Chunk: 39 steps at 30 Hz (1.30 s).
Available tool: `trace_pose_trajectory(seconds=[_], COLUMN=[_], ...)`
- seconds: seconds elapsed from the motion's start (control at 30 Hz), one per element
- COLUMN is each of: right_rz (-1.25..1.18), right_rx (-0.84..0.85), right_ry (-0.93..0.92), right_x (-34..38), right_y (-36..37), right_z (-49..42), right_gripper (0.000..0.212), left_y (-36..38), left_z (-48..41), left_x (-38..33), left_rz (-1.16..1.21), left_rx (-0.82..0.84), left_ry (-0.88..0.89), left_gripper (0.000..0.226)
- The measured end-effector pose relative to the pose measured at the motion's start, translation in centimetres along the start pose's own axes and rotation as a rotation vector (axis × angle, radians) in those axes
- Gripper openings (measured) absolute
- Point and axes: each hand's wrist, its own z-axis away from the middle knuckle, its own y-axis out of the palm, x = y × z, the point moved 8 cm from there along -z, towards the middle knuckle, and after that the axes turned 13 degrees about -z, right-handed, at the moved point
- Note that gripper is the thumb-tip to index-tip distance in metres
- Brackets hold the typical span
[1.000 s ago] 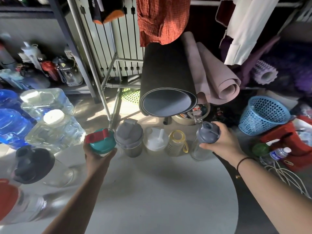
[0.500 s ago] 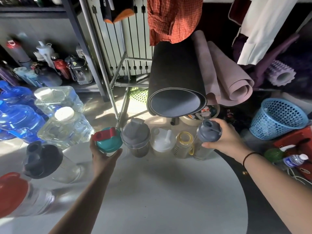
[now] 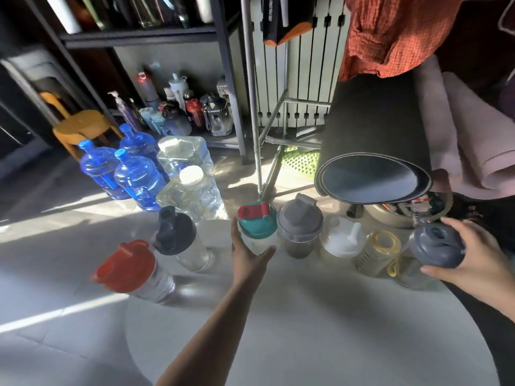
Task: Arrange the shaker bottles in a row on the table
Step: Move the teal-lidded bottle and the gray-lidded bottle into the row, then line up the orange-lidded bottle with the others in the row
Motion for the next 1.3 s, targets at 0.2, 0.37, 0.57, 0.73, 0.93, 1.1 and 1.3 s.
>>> trace_pose_trajectory(seconds=[0.2,0.37,0.57,0.73,0.93,1.1,1.3], right_rz=[0.049,0.059,0.01,-0.014,-0.024,-0.035,-0.004], right_rx=[-0.011,0.017,0.01,0.034,0.101,0.111,0.066], right_ry=[0.042,-0.004,-0.242,-0.516,-0.572,-0.521,-0.379], right_x=[1.5,5.3,13.8,20.9,23.0,22.0,20.3], right_y=[-0.1,-0.1,1.2,5.4,11.2,13.9,13.9], right_z=[0.5,2.0,3.1,4.7,6.3,6.6,4.5], right_gripper=[0.109,0.112,0.095,0.073,0.062,0.063,0.072], left_y=[-1.4,-2.7,-6.9,-9.7,-10.2,-10.7,-11.0], left_z=[1.0,4.8,6.4,3.3,-0.4,-2.5,-3.8], left_x=[-0.5,2.5,9.7,10.6,11.2,10.7,9.7], left_rz=[0.031,0.127,0.196,0.256,0.233,0.24,0.112], left_rx=[0.028,0.008,-0.183,-0.258,-0.253,-0.337,-0.374], left_ry=[0.003,-0.146,-0.509,-0.484,-0.461,-0.481,-0.386], left_gripper=[0.115,0.097,0.098,0.1,0.109,0.106,0.095])
